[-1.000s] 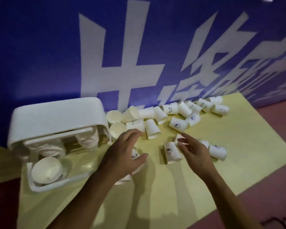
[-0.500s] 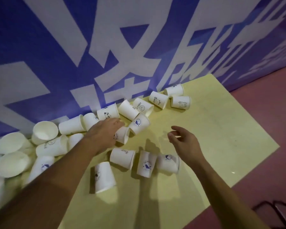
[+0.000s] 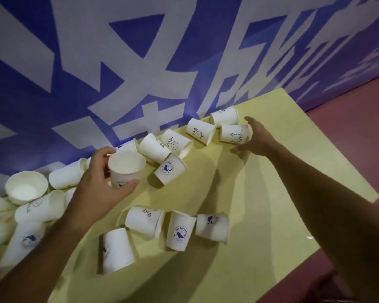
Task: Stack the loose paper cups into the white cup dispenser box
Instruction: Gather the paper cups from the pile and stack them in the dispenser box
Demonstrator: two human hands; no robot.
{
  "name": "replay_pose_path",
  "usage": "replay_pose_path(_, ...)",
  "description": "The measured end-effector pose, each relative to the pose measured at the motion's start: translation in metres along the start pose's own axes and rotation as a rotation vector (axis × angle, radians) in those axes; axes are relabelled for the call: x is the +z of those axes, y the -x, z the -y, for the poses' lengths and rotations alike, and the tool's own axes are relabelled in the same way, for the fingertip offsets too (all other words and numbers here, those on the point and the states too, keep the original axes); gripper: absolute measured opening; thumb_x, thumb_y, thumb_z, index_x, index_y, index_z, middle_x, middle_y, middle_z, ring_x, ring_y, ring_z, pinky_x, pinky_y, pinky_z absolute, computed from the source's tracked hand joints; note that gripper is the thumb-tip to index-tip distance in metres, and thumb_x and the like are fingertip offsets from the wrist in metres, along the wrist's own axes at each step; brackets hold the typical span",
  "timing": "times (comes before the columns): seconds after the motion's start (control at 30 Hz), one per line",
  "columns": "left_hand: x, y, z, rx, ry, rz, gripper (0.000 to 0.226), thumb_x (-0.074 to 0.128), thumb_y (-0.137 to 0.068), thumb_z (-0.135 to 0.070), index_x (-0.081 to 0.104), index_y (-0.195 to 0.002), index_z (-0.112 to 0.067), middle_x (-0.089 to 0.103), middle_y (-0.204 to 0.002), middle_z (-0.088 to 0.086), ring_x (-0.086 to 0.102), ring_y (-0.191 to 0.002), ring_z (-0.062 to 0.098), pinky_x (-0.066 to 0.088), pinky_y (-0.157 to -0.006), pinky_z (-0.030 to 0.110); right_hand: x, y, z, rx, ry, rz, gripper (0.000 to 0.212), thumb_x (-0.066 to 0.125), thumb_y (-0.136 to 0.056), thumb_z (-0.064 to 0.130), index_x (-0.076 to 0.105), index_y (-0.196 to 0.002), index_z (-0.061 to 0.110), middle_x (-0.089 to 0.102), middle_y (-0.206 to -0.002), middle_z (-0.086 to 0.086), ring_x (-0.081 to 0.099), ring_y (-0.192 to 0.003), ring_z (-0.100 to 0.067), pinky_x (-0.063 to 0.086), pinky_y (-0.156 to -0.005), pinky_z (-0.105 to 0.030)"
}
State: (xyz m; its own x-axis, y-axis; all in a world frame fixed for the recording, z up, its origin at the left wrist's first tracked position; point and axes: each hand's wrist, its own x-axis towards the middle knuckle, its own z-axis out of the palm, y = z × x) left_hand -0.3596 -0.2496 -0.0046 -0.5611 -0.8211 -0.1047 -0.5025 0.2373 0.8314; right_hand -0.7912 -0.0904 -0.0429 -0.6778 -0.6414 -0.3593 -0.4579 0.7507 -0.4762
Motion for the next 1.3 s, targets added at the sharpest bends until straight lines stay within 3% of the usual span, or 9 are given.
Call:
replay_pose_path(0.17, -0.013, 0.017, 0.000, -0.017, 0.216, -0.128, 0.067, 0.089, -0.071, -0.031, 0.050, -0.119, -0.055, 0.063, -0.125, -0.015, 0.065, -0.111, 0.012, 0.054, -0.088, 0.031, 0.016, -0.017, -0.008, -0.138, 0.159, -0.045, 0.095, 0.096, -0.065, 0.027, 0.047, -0.144, 0.010, 0.060, -0.134, -0.010, 0.059, -0.119, -0.033, 0.051, -0.097, -0.046)
replay_pose_path(0.3, -0.024, 0.024, 0.014, -0.040, 0.250, -0.122, 0.070, 0.089, -0.070, -0.058, 0.053, -0.130, -0.046, 0.063, -0.130, -0.009, 0.064, -0.116, 0.019, 0.055, -0.092, 0.036, 0.018, 0.014, -0.013, -0.118, 0.023, -0.153, 0.090, 0.096, -0.067, 0.021, 0.045, -0.139, 0.003, 0.060, -0.124, -0.011, 0.059, -0.103, -0.029, 0.045, -0.081, -0.035)
replay_pose_path(0.43, -0.039, 0.038, 0.027, -0.040, 0.289, -0.138, 0.074, 0.081, -0.070, -0.057, 0.052, -0.137, -0.043, 0.060, -0.137, -0.013, 0.062, -0.123, 0.016, 0.053, -0.103, 0.045, 0.017, 0.068, 0.011, -0.138, -0.095, -0.234, 0.076, 0.094, -0.071, 0.021, 0.048, -0.130, 0.008, 0.060, -0.122, -0.004, 0.063, -0.098, -0.022, 0.045, -0.067, -0.017)
replay_pose_path(0.53, -0.054, 0.057, 0.029, -0.043, 0.330, -0.159, 0.070, 0.090, -0.070, -0.042, 0.051, -0.127, -0.051, 0.064, -0.125, -0.027, 0.063, -0.115, 0.000, 0.053, -0.096, 0.032, 0.020, 0.118, 0.051, -0.207, -0.144, -0.261, 0.068, 0.091, -0.076, 0.033, 0.055, -0.132, 0.017, 0.066, -0.119, 0.006, 0.066, -0.094, -0.016, 0.054, -0.072, -0.026)
replay_pose_path(0.73, -0.118, 0.124, 0.060, -0.025, 0.387, -0.220, 0.078, 0.085, -0.070, -0.060, 0.057, -0.136, -0.031, 0.069, -0.128, -0.012, 0.065, -0.119, 0.012, 0.056, -0.095, 0.032, 0.059, 0.218, 0.166, -0.387, -0.241, -0.208, 0.070, 0.081, -0.071, 0.055, 0.063, -0.132, 0.026, 0.068, -0.117, 0.008, 0.063, -0.091, -0.003, 0.046, -0.071, -0.007)
replay_pose_path(0.9, -0.197, 0.209, 0.100, -0.003, 0.446, -0.264, 0.070, 0.074, -0.072, -0.079, 0.052, -0.134, -0.057, 0.065, -0.133, -0.024, 0.061, -0.125, 0.003, 0.050, -0.098, 0.023, 0.133, 0.314, 0.265, -0.497, -0.353, -0.104, 0.072, 0.081, -0.070, 0.064, 0.062, -0.133, 0.033, 0.065, -0.122, 0.013, 0.059, -0.108, 0.006, 0.043, -0.079, -0.003)
replay_pose_path(1.03, -0.267, 0.284, 0.145, 0.020, 0.374, -0.254, 0.065, 0.072, -0.082, -0.065, 0.050, -0.140, -0.046, 0.063, -0.135, -0.023, 0.060, -0.126, 0.004, 0.048, -0.097, 0.017, 0.210, 0.391, 0.334, -0.597, -0.343, -0.016, 0.067, 0.059, -0.081, 0.069, 0.057, -0.139, 0.036, 0.060, -0.129, 0.017, 0.055, -0.117, 0.005, 0.045, -0.090, -0.016)
replay_pose_path(1.2, -0.359, 0.345, 0.210, 0.056, 0.239, -0.380, 0.059, 0.078, -0.080, -0.044, 0.052, -0.133, -0.040, 0.062, -0.126, -0.018, 0.064, -0.114, 0.013, 0.051, -0.087, 0.020, 0.304, 0.462, 0.415, -0.696, -0.412, 0.096, 0.073, 0.069, -0.079, 0.069, 0.056, -0.142, 0.033, 0.059, -0.135, 0.020, 0.057, -0.125, -0.009, 0.051, -0.098, -0.037)
replay_pose_path(1.3, -0.394, 0.359, 0.246, 0.020, 0.242, -0.467, 0.065, 0.083, -0.072, -0.043, 0.053, -0.129, -0.047, 0.063, -0.125, -0.018, 0.064, -0.114, 0.017, 0.058, -0.087, 0.039, 0.345, 0.484, 0.453, -0.724, -0.431, 0.104, 0.069, 0.076, -0.074, 0.056, 0.057, -0.138, 0.034, 0.061, -0.134, 0.020, 0.058, -0.125, -0.009, 0.053, -0.094, -0.037)
